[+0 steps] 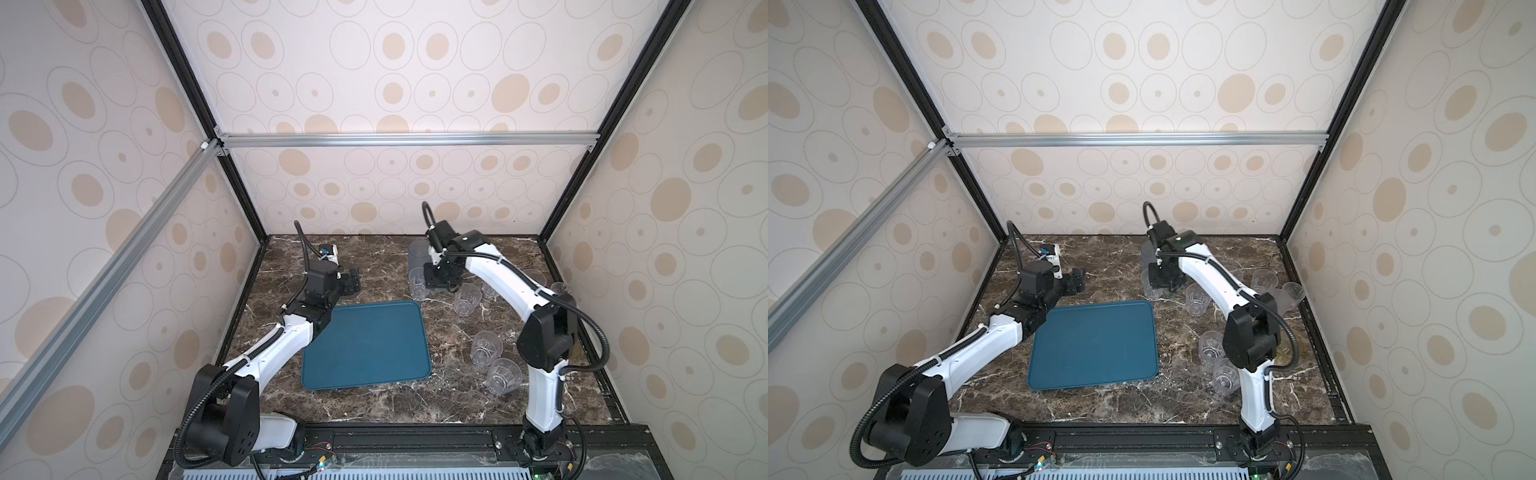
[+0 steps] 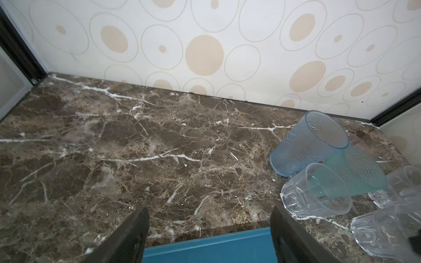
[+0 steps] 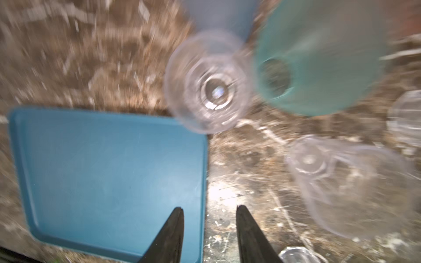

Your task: Place the glasses into the tray

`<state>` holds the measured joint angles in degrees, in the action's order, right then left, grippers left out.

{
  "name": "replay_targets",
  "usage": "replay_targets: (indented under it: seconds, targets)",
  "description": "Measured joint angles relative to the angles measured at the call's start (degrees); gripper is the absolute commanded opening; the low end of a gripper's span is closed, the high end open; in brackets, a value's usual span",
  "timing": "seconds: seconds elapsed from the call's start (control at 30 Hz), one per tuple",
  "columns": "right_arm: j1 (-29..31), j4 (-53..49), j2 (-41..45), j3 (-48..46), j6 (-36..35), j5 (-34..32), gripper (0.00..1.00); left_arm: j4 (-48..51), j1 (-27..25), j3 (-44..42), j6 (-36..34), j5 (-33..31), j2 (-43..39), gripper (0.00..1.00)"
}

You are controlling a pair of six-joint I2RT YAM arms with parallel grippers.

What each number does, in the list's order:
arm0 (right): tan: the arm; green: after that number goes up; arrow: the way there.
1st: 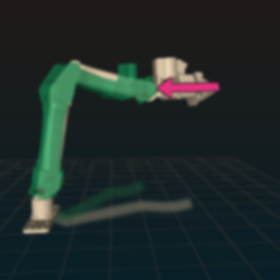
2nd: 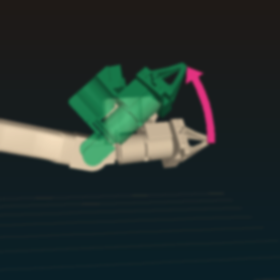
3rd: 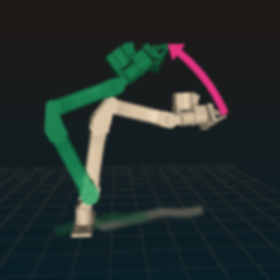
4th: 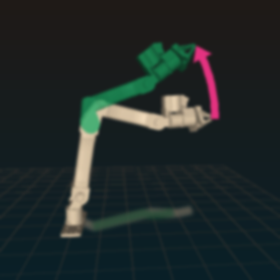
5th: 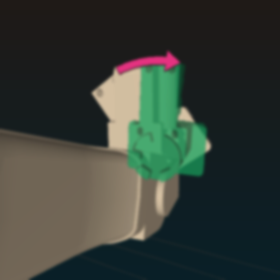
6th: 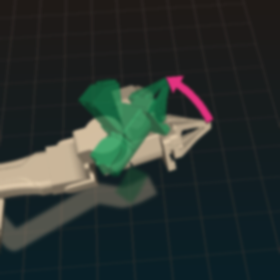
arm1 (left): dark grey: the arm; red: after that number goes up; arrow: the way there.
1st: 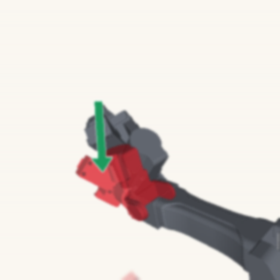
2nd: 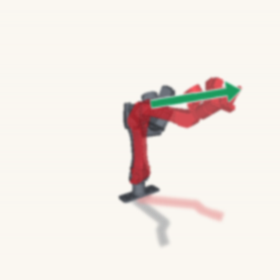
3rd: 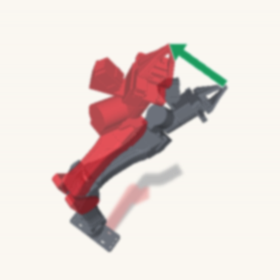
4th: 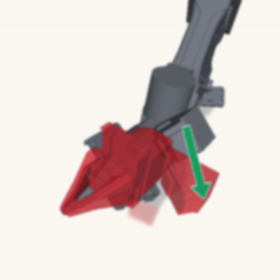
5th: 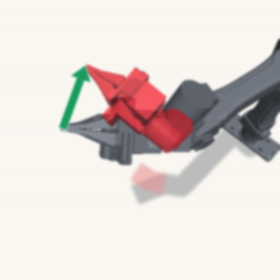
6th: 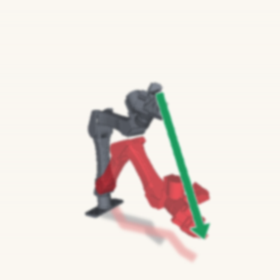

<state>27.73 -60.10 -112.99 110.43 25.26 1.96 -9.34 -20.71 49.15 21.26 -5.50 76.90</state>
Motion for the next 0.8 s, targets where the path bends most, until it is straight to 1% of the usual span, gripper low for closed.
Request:
replay_targets:
  seconds: [0.07,0.13,0.23,0.37,0.5,0.6,0.73,0.8]
  targets:
    - [-3.4,1.1,1.8,0.0,1.8,-0.3,0.51,-1.6,-2.9,0.0,-1.6,-1.7,0.0,0.83]
    - [-5.9,2.4,2.4,0.0,3.1,-0.6,0.52,-2.9,-5.4,-0.1,-3.0,-2.1,0.1,0.84]
    - [-8.0,4.0,1.9,0.1,4.5,-1.3,0.5,-4.5,-8.5,-0.1,-4.6,-1.7,1.2,0.84]
    - [-8.8,4.6,-1.0,1.9,6.0,-2.8,0.44,-5.2,-11.1,0.0,-5.6,-1.3,4.7,0.83]
    - [-9.2,5.2,-4.4,4.2,6.4,-3.2,0.42,-4.7,-12.5,0.1,-5.7,-1.4,7.9,0.83]
    - [-9.2,5.2,-6.7,5.7,6.4,-3.1,0.43,-4.3,-12.8,0.2,-5.7,-1.5,8.7,0.84]
    - [-9.2,5.0,-8.6,7.7,6.4,-2.3,0.46,-4.3,-12.8,0.6,-5.7,-2.1,8.7,0.84]
    - [-9.2,4.9,-9.8,10.6,6.4,-1.7,0.47,-4.3,-12.8,0.9,-5.7,-2.3,8.8,0.83]
